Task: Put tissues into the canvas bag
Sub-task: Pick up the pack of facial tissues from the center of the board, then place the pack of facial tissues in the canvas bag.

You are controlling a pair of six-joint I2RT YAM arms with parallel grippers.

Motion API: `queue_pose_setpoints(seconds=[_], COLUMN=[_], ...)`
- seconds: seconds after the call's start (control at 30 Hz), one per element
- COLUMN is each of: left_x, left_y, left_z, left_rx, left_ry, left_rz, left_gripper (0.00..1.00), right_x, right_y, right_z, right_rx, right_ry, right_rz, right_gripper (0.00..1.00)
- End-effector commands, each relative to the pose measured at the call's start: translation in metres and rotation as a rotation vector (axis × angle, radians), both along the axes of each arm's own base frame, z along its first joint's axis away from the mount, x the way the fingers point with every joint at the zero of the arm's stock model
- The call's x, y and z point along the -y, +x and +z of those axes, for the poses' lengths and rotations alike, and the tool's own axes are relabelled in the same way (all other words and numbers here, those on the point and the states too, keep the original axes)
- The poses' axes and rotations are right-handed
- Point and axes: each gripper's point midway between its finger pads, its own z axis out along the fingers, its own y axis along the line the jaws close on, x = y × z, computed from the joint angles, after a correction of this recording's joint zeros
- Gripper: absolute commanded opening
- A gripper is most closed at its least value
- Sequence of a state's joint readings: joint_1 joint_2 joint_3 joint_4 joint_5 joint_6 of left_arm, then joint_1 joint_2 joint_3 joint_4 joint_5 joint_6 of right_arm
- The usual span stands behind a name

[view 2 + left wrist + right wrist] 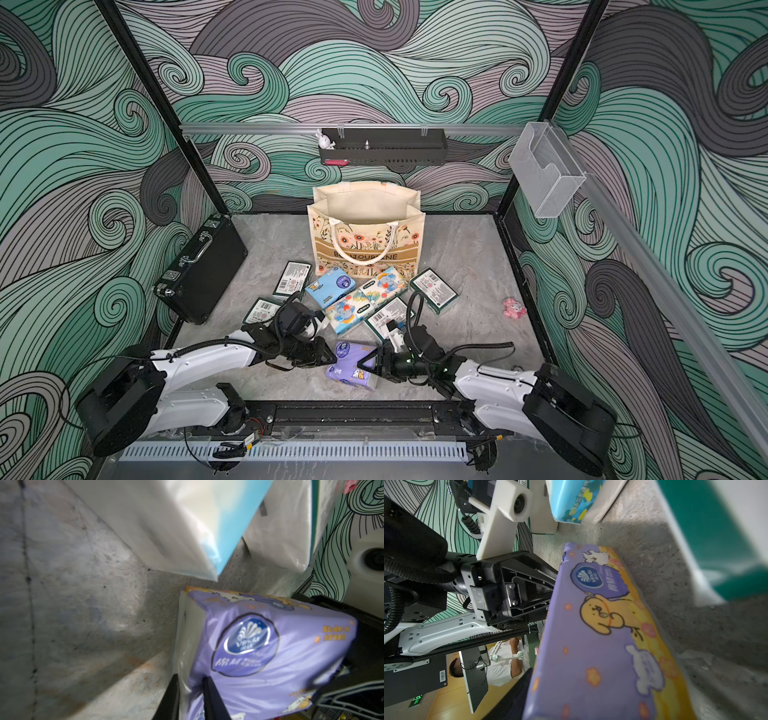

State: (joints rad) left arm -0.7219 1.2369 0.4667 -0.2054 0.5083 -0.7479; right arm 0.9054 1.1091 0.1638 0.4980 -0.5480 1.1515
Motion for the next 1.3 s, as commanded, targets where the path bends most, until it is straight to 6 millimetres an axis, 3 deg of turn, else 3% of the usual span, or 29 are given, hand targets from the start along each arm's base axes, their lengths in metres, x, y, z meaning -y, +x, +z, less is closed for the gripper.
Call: queue_pose_setpoints(seconds=[0.0,0.17,0.23,0.27,0.33,0.43,0.53,0.7,0.8,0.9,0.97,1.03,1.17,1.27], left_x=[-0.029,-0.028,-0.028,-0.026,-0.022,-0.014,-0.026,-0.053,-0.071,-0.078,-0.078,-0.080,-0.103,-0.108], left_y=[-0.022,-0.022,-0.022,-0.021,-0.020,-0.017,-0.010,-0.011,-0.018,-0.025,-0.027,-0.029,-0.026,-0.028], left_z=[-0.027,-0.019,-0.013,-0.007,0.009,0.054,0.107,0.183,0.214,0.234,0.234,0.233,0.238,0.241], left_rx=[-0.090,-0.077,-0.067,-0.061,-0.043,0.046,0.206,0.491,0.650,0.757,0.801,0.848,0.903,0.931], left_ry=[0.136,0.129,0.123,0.110,0.078,0.004,0.013,-0.021,-0.011,-0.072,-0.120,-0.162,-0.116,-0.127], left_rz=[0.023,0.015,0.012,0.009,-0.007,-0.061,-0.071,-0.065,-0.100,-0.088,-0.077,-0.055,0.052,0.070], left_gripper=[0.21,0.21,0.25,0.33,0.63,0.72,0.73,0.75,0.75,0.75,0.75,0.76,0.74,0.73], right_x=[-0.011,-0.009,-0.006,-0.004,0.000,0.013,0.033,0.064,0.069,0.068,0.066,0.061,0.045,0.031], right_y=[0.005,0.007,0.007,0.008,0.009,0.012,0.022,0.050,0.070,0.098,0.118,0.145,0.198,0.238], right_z=[0.015,0.015,0.016,0.018,0.022,0.033,0.072,0.170,0.235,0.286,0.320,0.341,0.367,0.374], right_rx=[0.061,0.071,0.079,0.088,0.107,0.155,0.247,0.409,0.528,0.642,0.721,0.767,0.777,0.747], right_ry=[0.026,-0.011,-0.035,-0.049,-0.072,-0.148,-0.203,-0.213,-0.207,-0.257,-0.272,-0.293,-0.280,-0.249], right_rz=[0.009,0.007,0.005,0.002,-0.004,-0.014,-0.021,-0.077,-0.093,-0.111,-0.143,-0.177,-0.217,-0.230], right_gripper=[0.68,0.53,0.51,0.51,0.51,0.48,0.48,0.46,0.46,0.47,0.47,0.47,0.47,0.46])
